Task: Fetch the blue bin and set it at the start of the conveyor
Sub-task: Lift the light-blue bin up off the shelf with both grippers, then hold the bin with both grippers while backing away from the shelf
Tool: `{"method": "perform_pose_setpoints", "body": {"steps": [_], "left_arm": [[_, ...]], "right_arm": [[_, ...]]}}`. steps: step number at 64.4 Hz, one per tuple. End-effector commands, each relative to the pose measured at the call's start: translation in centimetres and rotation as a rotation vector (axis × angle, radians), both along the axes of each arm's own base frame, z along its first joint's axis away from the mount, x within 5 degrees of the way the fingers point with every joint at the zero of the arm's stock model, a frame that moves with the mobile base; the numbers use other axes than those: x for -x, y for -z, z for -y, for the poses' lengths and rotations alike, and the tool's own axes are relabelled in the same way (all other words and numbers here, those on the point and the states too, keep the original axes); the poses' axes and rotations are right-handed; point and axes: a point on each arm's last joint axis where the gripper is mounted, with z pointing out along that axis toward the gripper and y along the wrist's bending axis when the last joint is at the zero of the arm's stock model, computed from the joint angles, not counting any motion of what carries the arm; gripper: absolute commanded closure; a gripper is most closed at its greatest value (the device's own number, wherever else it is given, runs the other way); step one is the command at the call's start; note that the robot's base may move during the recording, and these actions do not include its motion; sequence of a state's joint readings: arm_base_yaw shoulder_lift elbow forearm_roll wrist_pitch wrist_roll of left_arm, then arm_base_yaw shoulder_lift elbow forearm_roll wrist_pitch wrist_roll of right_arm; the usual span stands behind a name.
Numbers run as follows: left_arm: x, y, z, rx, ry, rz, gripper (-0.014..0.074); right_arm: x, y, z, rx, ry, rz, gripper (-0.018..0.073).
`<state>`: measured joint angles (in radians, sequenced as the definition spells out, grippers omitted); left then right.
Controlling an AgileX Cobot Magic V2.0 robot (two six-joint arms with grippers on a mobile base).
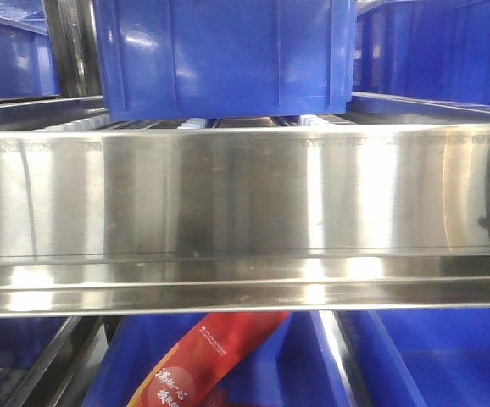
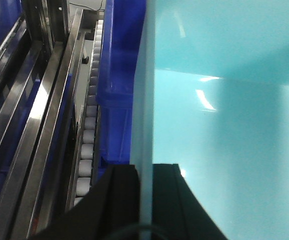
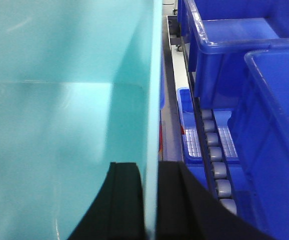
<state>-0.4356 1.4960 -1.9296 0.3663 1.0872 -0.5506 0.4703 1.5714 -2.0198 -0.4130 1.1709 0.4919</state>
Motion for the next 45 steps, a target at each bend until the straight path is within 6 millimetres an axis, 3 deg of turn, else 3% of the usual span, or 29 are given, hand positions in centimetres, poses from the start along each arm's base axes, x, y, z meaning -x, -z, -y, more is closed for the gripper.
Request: {"method": "perform_pose_setpoints", "body": {"steps": [1,45], "left_arm": [[0.45,-1.25,0.14,0.023,0.023,0.082,0.0708],[0.44,-1.26,0.14,0.023,0.024,0.084,0.0708]], "right_arm": [[0.23,-1.21,0.39,0.026,0.004,0.087,0.0718],[0.15,-1.41,0.83,0.073,0.034,0.11,0.0718]]}}
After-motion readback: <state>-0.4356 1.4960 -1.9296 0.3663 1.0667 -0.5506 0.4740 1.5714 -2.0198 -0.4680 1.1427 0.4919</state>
